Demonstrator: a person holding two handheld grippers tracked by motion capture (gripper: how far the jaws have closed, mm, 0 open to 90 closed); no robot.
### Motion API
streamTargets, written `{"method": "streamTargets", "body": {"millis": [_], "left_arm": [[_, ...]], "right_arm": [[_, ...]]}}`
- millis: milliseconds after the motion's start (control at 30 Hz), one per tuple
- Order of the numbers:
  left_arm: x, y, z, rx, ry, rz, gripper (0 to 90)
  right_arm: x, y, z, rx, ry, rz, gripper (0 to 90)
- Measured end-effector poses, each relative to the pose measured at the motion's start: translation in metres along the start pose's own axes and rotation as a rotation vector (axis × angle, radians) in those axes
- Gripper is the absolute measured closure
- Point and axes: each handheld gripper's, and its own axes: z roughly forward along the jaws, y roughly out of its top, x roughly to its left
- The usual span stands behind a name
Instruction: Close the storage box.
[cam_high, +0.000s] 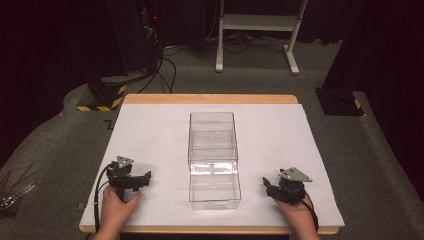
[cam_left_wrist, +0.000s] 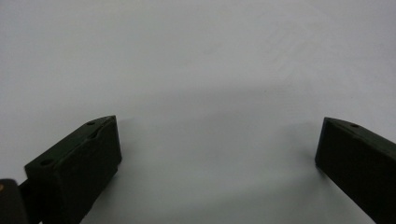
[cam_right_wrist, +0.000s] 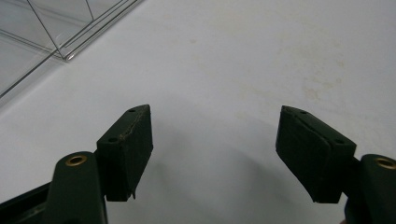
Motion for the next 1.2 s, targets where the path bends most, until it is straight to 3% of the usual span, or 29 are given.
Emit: {"method": "streamTargets", "body": {"millis": [1200], "left_arm": [[-0.0002,-0.0002,0.0001,-0.001,0.001,-0.001,0.5]], "right_arm": [[-0.0018,0.0001,0.0002,0.001,0.016,0.006,27.8]]}}
